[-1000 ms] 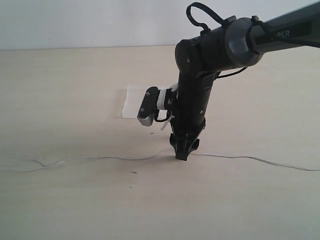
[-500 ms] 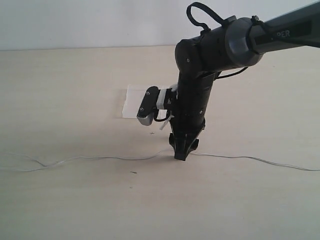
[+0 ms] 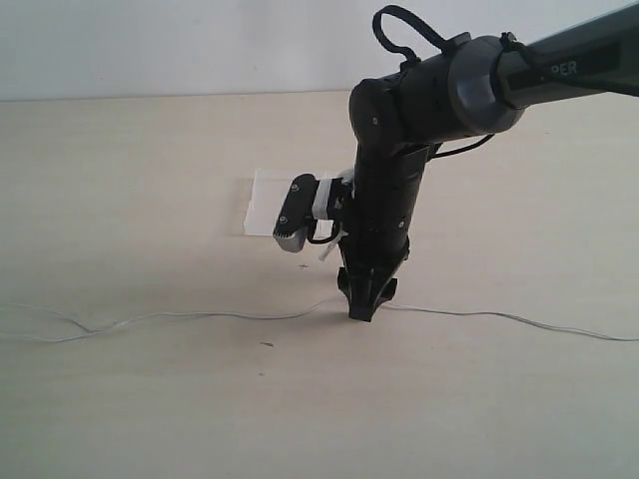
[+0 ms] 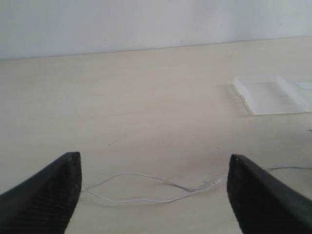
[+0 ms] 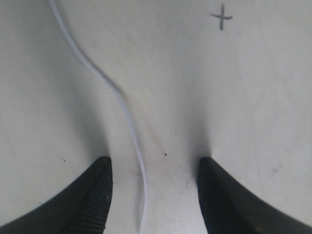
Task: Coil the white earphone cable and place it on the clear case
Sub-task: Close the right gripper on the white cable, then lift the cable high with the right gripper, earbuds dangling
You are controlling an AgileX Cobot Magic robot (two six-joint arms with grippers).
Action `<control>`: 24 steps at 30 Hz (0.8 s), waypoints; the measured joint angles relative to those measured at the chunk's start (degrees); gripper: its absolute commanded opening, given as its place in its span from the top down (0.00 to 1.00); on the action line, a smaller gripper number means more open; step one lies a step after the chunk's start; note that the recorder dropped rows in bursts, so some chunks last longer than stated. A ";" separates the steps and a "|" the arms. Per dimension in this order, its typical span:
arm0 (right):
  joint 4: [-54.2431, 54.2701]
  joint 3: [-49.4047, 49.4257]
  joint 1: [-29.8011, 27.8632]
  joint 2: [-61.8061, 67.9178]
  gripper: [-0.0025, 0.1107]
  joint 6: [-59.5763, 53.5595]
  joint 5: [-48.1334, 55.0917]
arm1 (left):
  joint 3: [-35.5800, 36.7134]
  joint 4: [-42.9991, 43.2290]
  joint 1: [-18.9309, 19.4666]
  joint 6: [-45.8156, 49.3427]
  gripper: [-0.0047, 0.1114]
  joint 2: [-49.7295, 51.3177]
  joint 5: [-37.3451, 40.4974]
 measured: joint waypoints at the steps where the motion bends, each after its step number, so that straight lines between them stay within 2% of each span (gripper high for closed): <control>1: 0.00 0.00 0.00 0.00 0.57 0.00 0.00 | 0.00 0.00 0.00 0.00 0.29 0.00 0.00; 10: -0.34 0.00 0.00 0.09 0.98 0.00 0.61 | 0.00 0.00 0.00 0.00 0.29 0.00 0.00; 19: -1.03 0.00 0.00 -0.77 0.98 0.33 2.00 | 0.00 0.00 0.00 0.00 0.29 0.00 0.00; 24: -4.38 -0.80 0.00 -6.39 0.98 3.49 2.24 | 0.00 0.00 0.00 0.00 0.29 0.00 0.00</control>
